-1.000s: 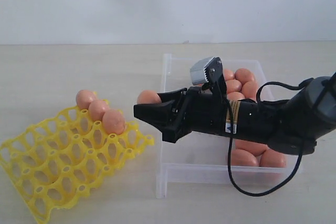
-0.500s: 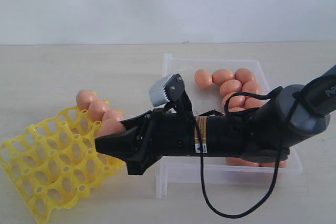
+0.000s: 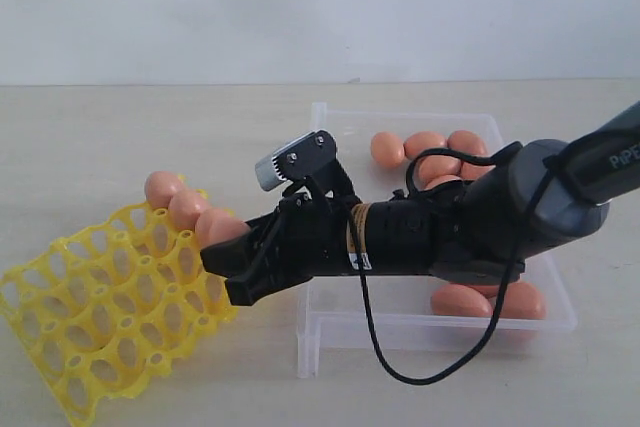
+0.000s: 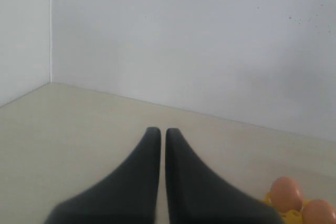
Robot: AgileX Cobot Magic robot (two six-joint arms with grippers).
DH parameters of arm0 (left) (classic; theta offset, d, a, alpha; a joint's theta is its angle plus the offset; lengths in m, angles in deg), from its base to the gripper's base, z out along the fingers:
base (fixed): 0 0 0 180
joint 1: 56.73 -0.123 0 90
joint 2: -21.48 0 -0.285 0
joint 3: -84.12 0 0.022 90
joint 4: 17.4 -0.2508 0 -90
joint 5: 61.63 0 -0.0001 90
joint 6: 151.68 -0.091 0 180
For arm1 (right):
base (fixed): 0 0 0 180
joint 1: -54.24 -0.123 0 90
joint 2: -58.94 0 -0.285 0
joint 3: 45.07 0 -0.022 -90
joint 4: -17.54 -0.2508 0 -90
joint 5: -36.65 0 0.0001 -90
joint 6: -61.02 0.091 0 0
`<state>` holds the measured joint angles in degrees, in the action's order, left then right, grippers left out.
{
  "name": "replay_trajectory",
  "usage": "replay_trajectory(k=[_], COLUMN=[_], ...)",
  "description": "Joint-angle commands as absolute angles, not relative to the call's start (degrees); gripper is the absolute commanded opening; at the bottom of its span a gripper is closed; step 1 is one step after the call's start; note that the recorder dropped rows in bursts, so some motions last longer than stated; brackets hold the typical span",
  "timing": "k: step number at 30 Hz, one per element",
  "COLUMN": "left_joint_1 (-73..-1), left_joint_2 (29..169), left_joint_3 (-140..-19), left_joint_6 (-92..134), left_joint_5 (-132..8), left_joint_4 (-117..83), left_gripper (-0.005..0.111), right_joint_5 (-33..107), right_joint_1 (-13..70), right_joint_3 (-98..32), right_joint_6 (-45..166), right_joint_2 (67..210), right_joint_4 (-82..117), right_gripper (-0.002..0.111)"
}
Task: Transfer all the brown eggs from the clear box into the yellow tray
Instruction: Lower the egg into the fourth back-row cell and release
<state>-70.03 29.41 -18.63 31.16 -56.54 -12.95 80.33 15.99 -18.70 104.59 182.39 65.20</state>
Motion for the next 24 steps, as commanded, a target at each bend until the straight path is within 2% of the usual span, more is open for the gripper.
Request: replay_trajectory(k=[1,9,13,16,24], left_joint_1=[-70.13,-70.13,-70.13,-70.13,-70.13], left_joint_2=[29.27,29.27,29.27,29.27,29.27], left_joint_3=[-18.67,-18.67,-18.67,-18.67,-18.67], left_joint_6=[31.67,31.67,31.67,31.67,31.67], left_joint_5=[-57.34,-57.34,-57.24,-57.24,-57.24], left_joint_4=[-12.45,-12.45,-12.45,-12.45,-12.45], left_gripper=[0.004,0.004,0.004,0.004,0.004], right_joint_5=[74.87,72.69,85.68,95.77,91.69], right_joint_1=[15.97,20.18,22.19,20.36,11.38], right_joint_3=[-18.49,-18.49,-17.82,-17.8,-17.8], right_joint_6=[103.81,103.48,108.03,110.96,108.92], right_joint_2=[182.61,182.61,182.61,182.61,182.61], right_joint_4=[65.37,64.61,70.88,73.48,67.14], right_gripper=[0.0,0.0,0.0,0.0,0.0])
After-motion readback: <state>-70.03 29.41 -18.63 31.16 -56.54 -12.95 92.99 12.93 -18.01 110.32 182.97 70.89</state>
